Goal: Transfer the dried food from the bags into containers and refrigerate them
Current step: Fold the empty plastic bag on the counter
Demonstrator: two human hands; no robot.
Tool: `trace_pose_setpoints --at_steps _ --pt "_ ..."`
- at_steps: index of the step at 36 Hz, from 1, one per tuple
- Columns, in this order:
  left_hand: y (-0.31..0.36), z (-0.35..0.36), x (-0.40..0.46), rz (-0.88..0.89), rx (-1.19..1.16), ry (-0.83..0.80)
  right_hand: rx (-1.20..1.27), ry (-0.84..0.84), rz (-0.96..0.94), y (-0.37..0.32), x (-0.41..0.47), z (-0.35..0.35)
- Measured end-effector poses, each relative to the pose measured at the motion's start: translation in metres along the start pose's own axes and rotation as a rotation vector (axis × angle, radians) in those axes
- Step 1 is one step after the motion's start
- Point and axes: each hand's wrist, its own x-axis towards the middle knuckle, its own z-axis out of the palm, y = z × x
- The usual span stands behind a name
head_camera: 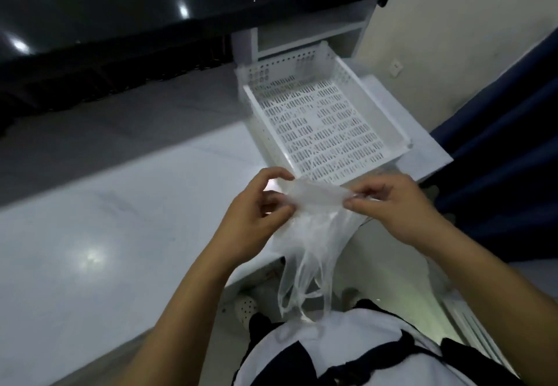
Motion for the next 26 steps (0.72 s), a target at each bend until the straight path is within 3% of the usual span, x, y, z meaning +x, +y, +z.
trace_pose_setpoints --at_steps 8,15,22,26 --pt "0.025 0.115 0.024 0.151 0.376 -0.078 0.092 0.111 0.014 0.063 -0.021 -0.090" --pt "0.035 0.246 0.072 0.081 0.538 -0.118 -0.108 0.284 0.028 0.136 -0.058 -0.205" --pt "0.030 0.376 0.119 0.025 0.693 -0.247 -0.218 0.380 0.233 0.220 -0.107 -0.284" --pt "0.017 0.430 0.154 0.043 0.978 -0.358 -0.297 0.354 0.323 0.252 -0.119 -0.309"
